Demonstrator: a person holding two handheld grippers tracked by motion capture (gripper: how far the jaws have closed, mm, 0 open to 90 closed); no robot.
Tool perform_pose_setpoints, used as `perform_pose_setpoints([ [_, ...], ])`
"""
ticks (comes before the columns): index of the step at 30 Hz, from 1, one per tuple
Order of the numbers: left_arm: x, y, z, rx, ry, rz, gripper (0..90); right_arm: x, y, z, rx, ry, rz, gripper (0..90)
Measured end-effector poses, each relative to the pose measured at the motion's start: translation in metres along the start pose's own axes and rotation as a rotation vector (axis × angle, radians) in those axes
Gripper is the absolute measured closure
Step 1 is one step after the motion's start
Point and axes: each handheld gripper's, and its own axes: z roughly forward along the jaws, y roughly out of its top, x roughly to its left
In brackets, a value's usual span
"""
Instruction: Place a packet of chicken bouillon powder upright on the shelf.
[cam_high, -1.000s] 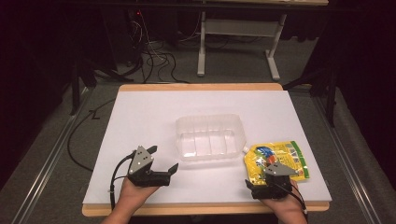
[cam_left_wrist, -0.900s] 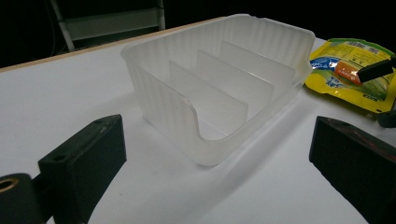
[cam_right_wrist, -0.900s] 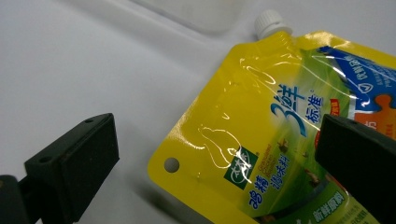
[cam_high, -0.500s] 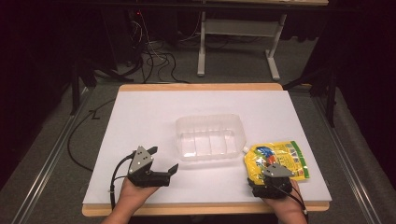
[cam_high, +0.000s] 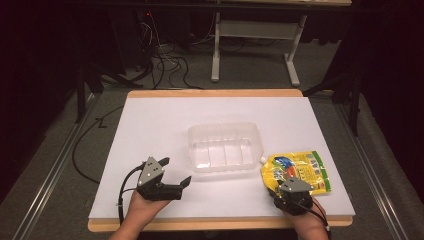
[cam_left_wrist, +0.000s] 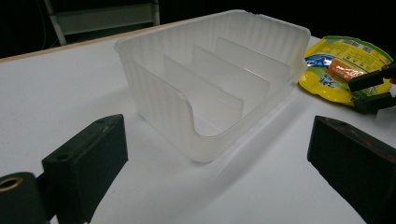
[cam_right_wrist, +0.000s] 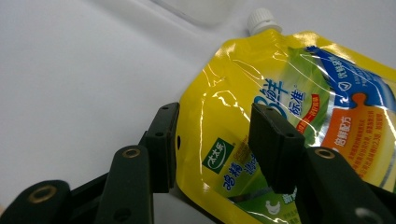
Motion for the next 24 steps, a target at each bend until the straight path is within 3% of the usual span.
perform_pose_setpoints([
  [3, 0.0, 0.0, 0.0, -0.001, 0.0, 0.0, 5.5, 0.001, 0.001, -0.002, -0.017, -0.025, -0.009, 61.6],
  [5, 0.001, 0.0, 0.0, -0.001, -0.001, -0.003, 5.7, 0.005, 0.001, -0.001, -0.001, -0.021, -0.051, 72.9],
  [6, 0.001, 0.0, 0.0, -0.001, -0.001, -0.004, 5.7, 0.005, 0.001, -0.001, -0.001, -0.021, -0.051, 72.9],
  [7, 0.001, 0.0, -0.001, 0.0, -0.002, -0.004, 5.7, 0.009, 0.002, -0.002, -0.005, -0.023, -0.087, 83.0],
  [11, 0.001, 0.0, -0.001, 0.0, -0.004, -0.004, 5.9, 0.008, 0.004, -0.003, -0.012, -0.013, -0.084, 90.0],
  [15, 0.001, 0.0, -0.001, 0.004, -0.007, -0.004, 6.0, 0.001, 0.003, -0.007, -0.05, 0.016, -0.028, 90.0],
  [18, 0.002, 0.0, 0.0, 0.004, -0.008, -0.011, 6.3, -0.01, 0.005, -0.017, -0.133, 0.011, 0.038, 90.0],
  [24, 0.002, 0.0, 0.001, 0.008, -0.014, -0.015, 6.5, -0.022, 0.013, -0.03, -0.217, 0.0, 0.082, 90.0],
])
